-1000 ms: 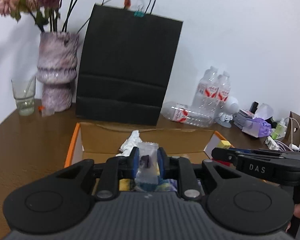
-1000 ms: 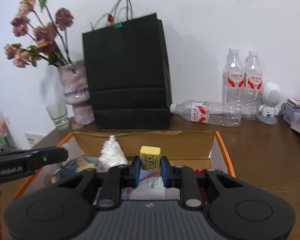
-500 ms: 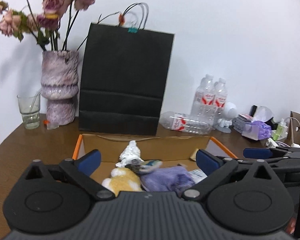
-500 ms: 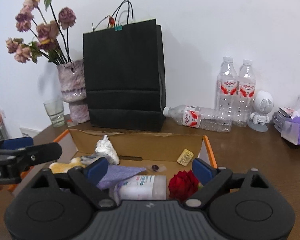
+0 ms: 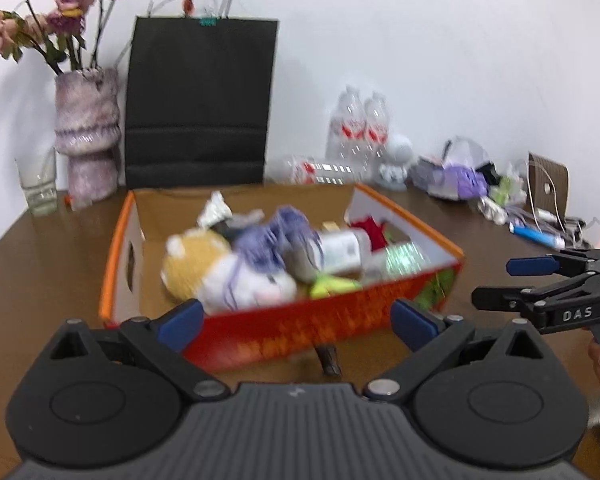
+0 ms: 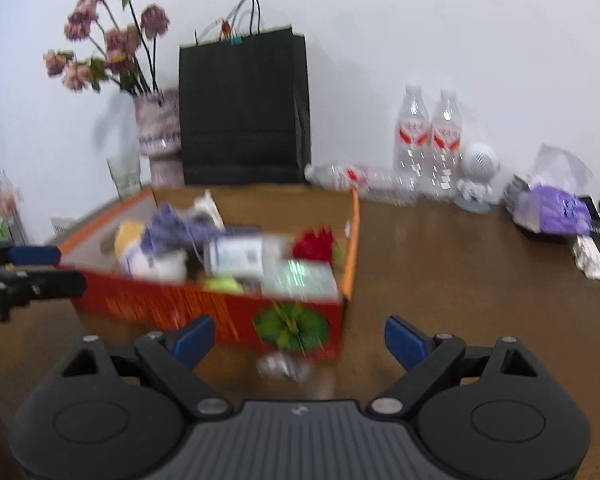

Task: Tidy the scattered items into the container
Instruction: 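Grasp the small black item with the left gripper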

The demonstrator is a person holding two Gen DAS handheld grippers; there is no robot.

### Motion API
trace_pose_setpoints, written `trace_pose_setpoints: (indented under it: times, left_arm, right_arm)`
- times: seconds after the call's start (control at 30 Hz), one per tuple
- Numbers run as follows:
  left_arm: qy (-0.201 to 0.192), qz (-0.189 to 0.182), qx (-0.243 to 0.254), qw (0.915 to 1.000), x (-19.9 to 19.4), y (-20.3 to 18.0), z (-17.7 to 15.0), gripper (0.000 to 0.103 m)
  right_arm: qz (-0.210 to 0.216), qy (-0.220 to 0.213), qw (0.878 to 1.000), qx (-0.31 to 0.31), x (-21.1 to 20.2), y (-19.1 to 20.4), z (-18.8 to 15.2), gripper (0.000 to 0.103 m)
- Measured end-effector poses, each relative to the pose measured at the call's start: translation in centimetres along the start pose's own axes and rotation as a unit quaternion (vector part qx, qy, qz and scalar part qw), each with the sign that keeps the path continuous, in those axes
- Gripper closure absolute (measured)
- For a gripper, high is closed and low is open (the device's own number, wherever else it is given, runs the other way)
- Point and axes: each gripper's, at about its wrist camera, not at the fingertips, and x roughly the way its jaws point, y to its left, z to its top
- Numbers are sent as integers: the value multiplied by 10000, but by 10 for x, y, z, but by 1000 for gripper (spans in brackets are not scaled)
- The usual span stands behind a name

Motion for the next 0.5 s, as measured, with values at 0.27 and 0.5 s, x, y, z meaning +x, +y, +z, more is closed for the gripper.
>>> trace_pose_setpoints:
  times: [0.27, 0.5]
  left_arm:
    - [709, 177, 4, 9973, 44, -23, -18, 20]
    - [938, 276, -241, 9949, 72, -23, -20, 43]
  right_arm:
    - [-1, 498, 9986, -151, 39, 13, -19, 34]
    - [95, 608, 9981, -65, 60, 9, -9, 40]
